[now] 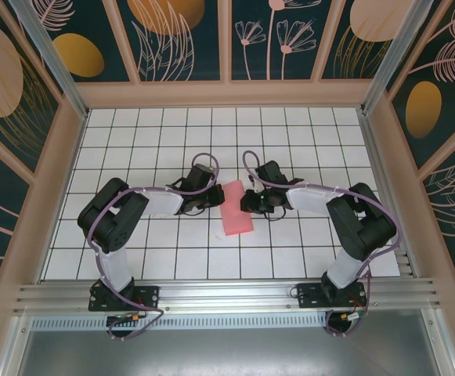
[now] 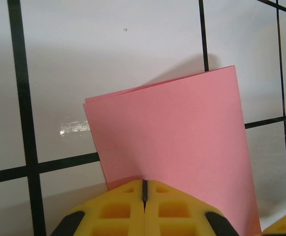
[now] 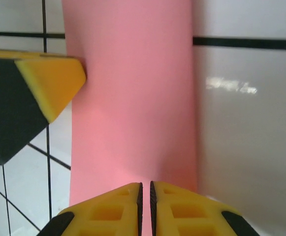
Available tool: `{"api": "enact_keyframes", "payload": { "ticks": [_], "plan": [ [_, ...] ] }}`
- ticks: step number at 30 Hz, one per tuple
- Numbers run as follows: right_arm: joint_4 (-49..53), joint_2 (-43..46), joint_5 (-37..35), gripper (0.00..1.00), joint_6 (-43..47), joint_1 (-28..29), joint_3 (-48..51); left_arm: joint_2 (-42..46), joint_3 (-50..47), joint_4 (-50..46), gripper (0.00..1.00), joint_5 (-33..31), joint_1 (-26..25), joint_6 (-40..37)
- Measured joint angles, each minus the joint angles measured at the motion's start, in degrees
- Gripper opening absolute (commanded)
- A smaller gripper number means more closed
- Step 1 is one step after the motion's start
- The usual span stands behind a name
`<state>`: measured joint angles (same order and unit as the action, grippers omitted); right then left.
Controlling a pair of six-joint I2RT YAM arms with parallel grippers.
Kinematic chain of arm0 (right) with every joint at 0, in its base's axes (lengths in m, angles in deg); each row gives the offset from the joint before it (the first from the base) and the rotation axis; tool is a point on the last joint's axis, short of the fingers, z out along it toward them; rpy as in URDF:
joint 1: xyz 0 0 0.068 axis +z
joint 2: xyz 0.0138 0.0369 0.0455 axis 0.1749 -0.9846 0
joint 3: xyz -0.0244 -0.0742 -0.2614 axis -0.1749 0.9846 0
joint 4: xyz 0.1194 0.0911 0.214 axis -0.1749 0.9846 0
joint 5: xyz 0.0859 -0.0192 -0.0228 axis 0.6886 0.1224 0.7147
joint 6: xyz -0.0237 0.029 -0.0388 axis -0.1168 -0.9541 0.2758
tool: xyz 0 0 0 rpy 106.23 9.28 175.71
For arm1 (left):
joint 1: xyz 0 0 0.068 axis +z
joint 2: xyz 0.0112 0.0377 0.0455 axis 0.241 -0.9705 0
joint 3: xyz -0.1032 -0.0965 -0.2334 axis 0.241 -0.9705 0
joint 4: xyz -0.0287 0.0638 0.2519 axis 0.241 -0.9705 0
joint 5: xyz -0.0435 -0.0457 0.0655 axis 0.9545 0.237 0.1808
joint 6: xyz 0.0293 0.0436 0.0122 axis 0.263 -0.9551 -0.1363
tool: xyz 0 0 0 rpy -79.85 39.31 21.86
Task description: Fold a paper plane with a square sheet of paper (pick it up from the middle)
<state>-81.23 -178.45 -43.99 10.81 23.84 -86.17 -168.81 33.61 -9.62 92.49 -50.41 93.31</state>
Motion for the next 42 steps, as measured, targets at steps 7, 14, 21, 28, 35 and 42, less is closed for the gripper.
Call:
{"api": "enact_keyframes", "payload": {
  "ticks": [7, 14, 21, 28, 35, 42],
  "plan": [
    [-1.6, 0.6, 0.0, 0.17, -1.3, 0.2, 4.0, 0.0, 0.1, 0.0, 0.03, -0.1, 0.0, -0.3],
    [-1.2, 3.5, -0.2, 0.17, -1.5, 0.3, 4.5, 0.0, 0.2, -0.2, 0.03, -0.2, 0.0, -0.4],
    [-1.2, 4.7, -0.1, 0.17, -1.5, 0.0, 2.6, 0.0, 0.2, -0.2, 0.03, -0.5, 0.0, -0.4],
    [-1.6, 1.9, 0.3, 0.17, -1.5, -0.1, 2.0, 0.0, 0.2, -0.2, 0.03, -0.5, 0.0, -0.4],
    [-1.7, 1.7, 1.4, 0.16, -1.7, -0.1, 5.3, 0.0, 0.4, -0.6, 0.03, -0.4, 0.0, -0.4],
    [-4.3, 1.7, 2.6, 0.16, -2.7, -0.1, 6.7, 0.3, 3.3, -5.8, 0.07, -0.9, 0.2, -1.3]
  ]
}}
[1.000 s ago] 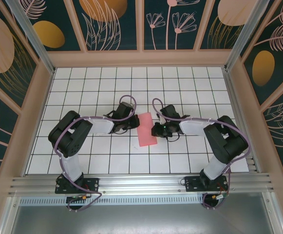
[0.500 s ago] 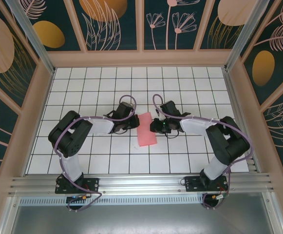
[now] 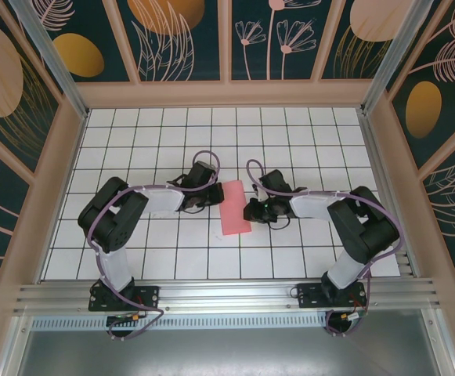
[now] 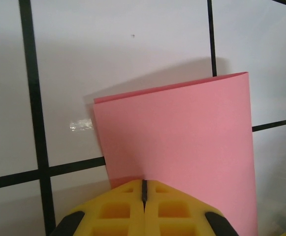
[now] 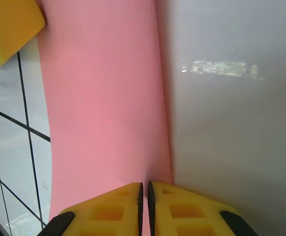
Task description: Fold a paper plane with a square sheet of paper (pick it up from the middle)
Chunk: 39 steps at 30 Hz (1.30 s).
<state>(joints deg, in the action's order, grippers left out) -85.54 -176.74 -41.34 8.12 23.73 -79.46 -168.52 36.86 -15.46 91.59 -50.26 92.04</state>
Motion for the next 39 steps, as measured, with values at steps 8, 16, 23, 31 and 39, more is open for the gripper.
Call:
{"api": "enact_keyframes", "payload": {
  "ticks": [8, 16, 23, 31, 39],
  "plan": [
    [-1.2, -0.3, 0.4, 0.16, -0.2, 1.8, 0.1, 6.5, -1.5, 3.7, 0.17, 3.3, 0.3, 0.7],
    [-3.0, -1.3, 1.7, 0.16, -0.1, 4.1, 0.1, 6.0, -5.4, 12.5, 0.13, 11.4, 0.3, 4.6],
    [-3.2, -1.9, 2.6, 0.15, 0.7, 4.9, -0.2, 1.7, -5.4, 15.1, 0.10, 14.0, 0.3, 5.9],
    [-3.1, -2.6, 3.4, 0.16, 1.7, 5.0, -0.8, -2.0, -4.1, 13.9, 0.09, 12.5, 0.3, 5.9],
    [-2.6, -3.3, 3.3, 0.14, 2.6, 5.2, -1.5, -3.3, -1.2, 10.4, 0.08, 9.5, 0.3, 4.9]
  ]
}}
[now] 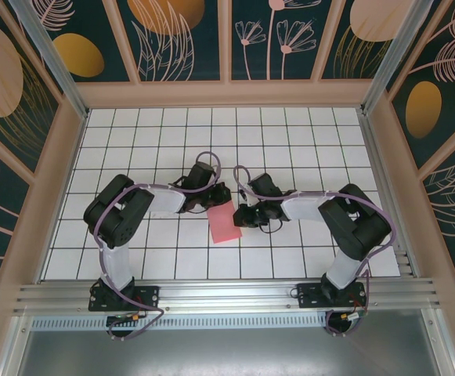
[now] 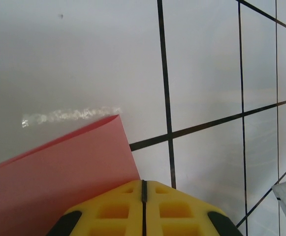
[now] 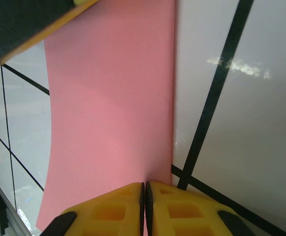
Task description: Fold a paper plane with a square sheet of paper (pick it up from the middle)
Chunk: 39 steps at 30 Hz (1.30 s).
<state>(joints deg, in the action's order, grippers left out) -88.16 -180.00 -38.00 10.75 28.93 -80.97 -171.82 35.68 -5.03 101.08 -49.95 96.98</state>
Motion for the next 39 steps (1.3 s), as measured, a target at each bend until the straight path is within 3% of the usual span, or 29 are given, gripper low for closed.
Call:
{"api": "enact_keyframes", "payload": {
  "ticks": [29, 39],
  "plan": [
    [1.0, -0.5, -0.3, 0.14, 0.0, 0.1, -1.4, -2.5, 6.1, -7.0, 0.04, -4.0, -0.3, -2.1],
    [0.0, -1.5, -0.9, 0.14, -1.4, 0.1, -6.8, -2.6, 5.8, -6.0, 0.04, -4.6, -0.3, -2.1]
  ]
}}
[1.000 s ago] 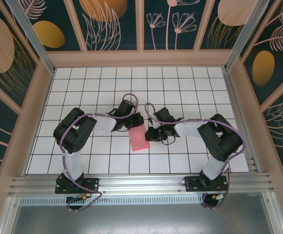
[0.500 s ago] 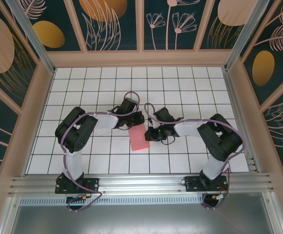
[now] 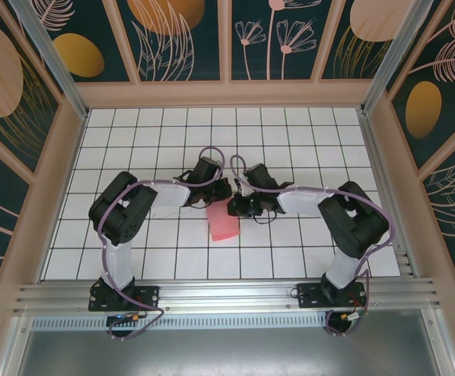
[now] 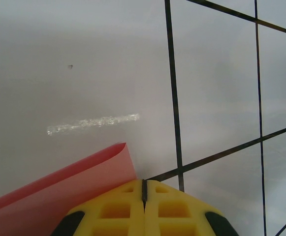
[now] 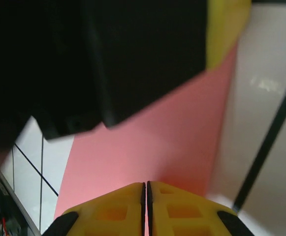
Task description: Fold a paper plane with a square sheet of paper (pick it up from the middle)
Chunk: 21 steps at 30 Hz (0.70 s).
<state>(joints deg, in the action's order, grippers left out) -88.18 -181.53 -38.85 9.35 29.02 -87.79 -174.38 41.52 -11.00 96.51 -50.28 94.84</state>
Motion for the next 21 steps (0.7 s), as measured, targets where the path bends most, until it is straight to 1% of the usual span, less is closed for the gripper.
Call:
{"api": "enact_keyframes", "payload": {
  "ticks": [7, 11, 21],
  "plan": [
    [-0.1, -3.5, -0.7, 0.14, 0.0, 0.0, -0.4, 0.0, -0.2, 0.3, 0.04, 0.0, 0.0, 0.0],
    [-0.2, -3.5, -0.6, 0.14, 0.2, 0.0, 0.3, 0.0, -0.2, 0.3, 0.04, -0.1, 0.0, 0.0],
    [0.3, 1.7, 0.7, 0.14, 0.2, 0.8, 6.6, 0.0, -0.3, 0.4, 0.04, -0.2, 0.0, 0.0]
  ]
}}
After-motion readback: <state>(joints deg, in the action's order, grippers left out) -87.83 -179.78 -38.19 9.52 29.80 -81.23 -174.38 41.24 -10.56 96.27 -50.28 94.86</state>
